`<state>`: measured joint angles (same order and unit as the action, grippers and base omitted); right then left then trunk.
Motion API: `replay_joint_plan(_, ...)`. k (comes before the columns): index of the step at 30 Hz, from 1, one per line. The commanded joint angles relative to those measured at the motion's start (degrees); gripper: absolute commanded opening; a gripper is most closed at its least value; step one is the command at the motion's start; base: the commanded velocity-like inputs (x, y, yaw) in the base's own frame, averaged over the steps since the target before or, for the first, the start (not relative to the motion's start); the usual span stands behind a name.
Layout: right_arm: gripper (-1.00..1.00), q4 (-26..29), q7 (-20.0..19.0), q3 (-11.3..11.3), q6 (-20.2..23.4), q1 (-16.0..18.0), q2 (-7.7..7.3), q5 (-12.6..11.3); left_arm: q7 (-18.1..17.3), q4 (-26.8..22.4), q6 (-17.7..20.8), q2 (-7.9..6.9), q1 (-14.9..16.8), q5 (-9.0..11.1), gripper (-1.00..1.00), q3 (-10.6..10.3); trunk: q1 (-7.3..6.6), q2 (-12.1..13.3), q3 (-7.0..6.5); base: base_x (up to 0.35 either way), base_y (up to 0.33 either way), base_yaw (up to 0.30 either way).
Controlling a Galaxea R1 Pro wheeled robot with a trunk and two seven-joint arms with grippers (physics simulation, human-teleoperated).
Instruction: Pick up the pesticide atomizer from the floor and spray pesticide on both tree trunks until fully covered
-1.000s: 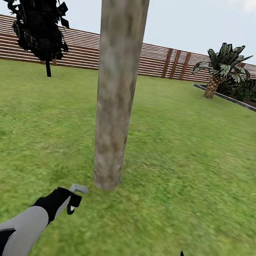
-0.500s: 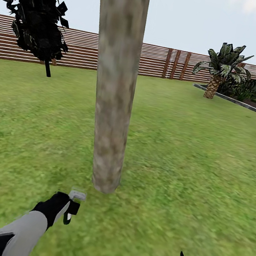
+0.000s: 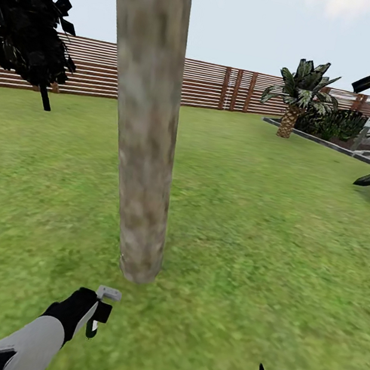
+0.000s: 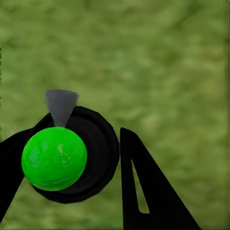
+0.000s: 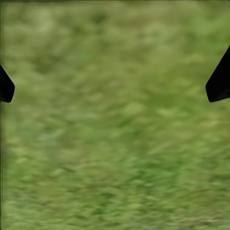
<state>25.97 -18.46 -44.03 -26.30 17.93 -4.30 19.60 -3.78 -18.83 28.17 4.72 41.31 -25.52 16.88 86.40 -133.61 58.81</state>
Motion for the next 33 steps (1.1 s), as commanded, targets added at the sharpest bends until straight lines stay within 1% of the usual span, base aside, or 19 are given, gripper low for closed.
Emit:
replay_joint_plan(1, 1.0, -0.1, 0.0, 0.0, 0.0, 0.0, 0.02, 0.0, 0.0, -0.2, 0.0, -0.03, 0.0, 0.0, -1.0, -0.1, 0.0, 0.0, 0.0, 0.022, 0.01, -0.057)
replay_joint_plan(2, 1.0, -0.1, 0.0, 0.0, 0.0, 0.0, 0.05, 0.1, 0.0, -0.3, 0.0, -0.09, 0.0, 0.0, -1.0, -0.2, 0.0, 0.0, 0.0, 0.011, 0.005, -0.029)
replay_joint_plan(4, 1.0, -0.3, 0.0, 0.6, 0.0, 0.0, 0.06, 0.2, -0.1, -0.5, 0.0, -0.17, 0.1, 0.0, -1.0, -1.5, 0.0, 0.0, 0.0, 0.005, 0.002, -0.012)
replay_joint_plan(5, 1.0, -0.3, 0.0, 2.0, 0.0, 0.0, 0.05, 0.2, -0.1, -0.5, 0.1, -0.2, 0.4, 0.0, -1.0, -4.1, 0.0, 0.0, 0.0, 0.001, 0.001, -0.003)
replay_joint_plan(6, 1.0, -0.3, 0.0, 2.6, -0.1, 0.0, 0.02, 0.1, 0.0, -0.6, 0.1, -0.13, 0.6, 0.0, -1.0, -5.3, 0.0, 0.0, 0.0, 0.001, 0.0, -0.002)
replay_joint_plan(8, 1.0, -0.3, 0.1, 3.0, -0.2, 0.0, -0.04, 0.1, 0.1, -0.6, 0.1, -0.08, 0.7, 0.0, -1.0, -6.1, 0.0, 0.0, 0.0, 0.0, 0.0, -0.001)
replay_joint_plan(15, 1.0, -0.2, 0.2, 3.1, -0.8, 0.0, -0.49, -0.1, -0.6, -0.7, -0.4, -0.39, 0.7, 1.4, -1.0, -5.7, 0.0, 0.0, 0.0, 0.0, 0.0, 0.0)
replay_joint_plan(17, 1.0, -0.2, 0.3, 3.1, -0.9, 0.0, -0.5, -0.1, -0.5, -0.8, -0.5, -0.25, 0.7, 1.8, -1.0, -5.8, 0.0, 0.0, 0.0, 0.0, 0.0, 0.0)
replay_joint_plan(19, 1.0, -0.2, 0.3, 3.1, -1.0, 0.0, -0.47, 0.0, -0.5, -1.8, -0.5, 0.23, 0.8, 2.0, -1.0, -5.7, 0.0, 0.0, 0.0, 0.0, 0.0, 0.0)
replay_joint_plan(21, 1.0, -0.2, 0.4, 3.1, -1.1, 0.0, -0.45, 0.0, -0.5, -4.4, -0.4, 1.18, 0.8, 2.0, -1.0, -5.7, 0.0, 0.0, 0.0, 0.0, 0.0, 0.0)
replay_joint_plan(23, 1.0, -0.2, 0.4, 3.1, -1.1, 0.0, -0.41, 0.0, -0.4, -5.1, -0.3, 1.34, 0.8, 2.1, -1.0, -5.8, 0.0, 0.0, 0.0, 0.0, 0.0, 0.0)
replay_joint_plan(27, 1.0, -0.3, 0.4, 3.1, -1.1, 0.0, -0.32, 0.0, -0.6, -5.5, -0.2, 0.78, 0.9, 2.1, -1.0, -5.9, 0.0, 0.0, 0.0, 0.0, 0.0, 0.0)
replay_joint_plan(29, 1.0, -0.3, 0.4, 3.2, -1.1, 0.0, -0.28, 0.0, -0.7, -5.5, -0.4, 0.18, 0.8, 2.0, -1.0, -6.0, 0.0, 0.0, 0.0, 0.0, 0.0, 0.0)
replay_joint_plan(30, 1.0, -0.3, 0.4, 3.2, -1.1, 0.0, -0.27, 0.1, -0.7, -5.5, -0.5, 0.11, 0.7, 2.0, -1.0, -6.3, 0.0, 0.0, 0.0, -0.008, 0.0, 0.0)
replay_joint_plan(33, 1.0, -0.3, 0.4, 3.2, -1.1, 0.0, -0.27, 0.1, -0.7, -5.5, -0.6, 0.34, 0.6, 2.0, -1.0, -6.3, 0.0, 0.0, 0.0, -0.18, 0.0, 0.0)
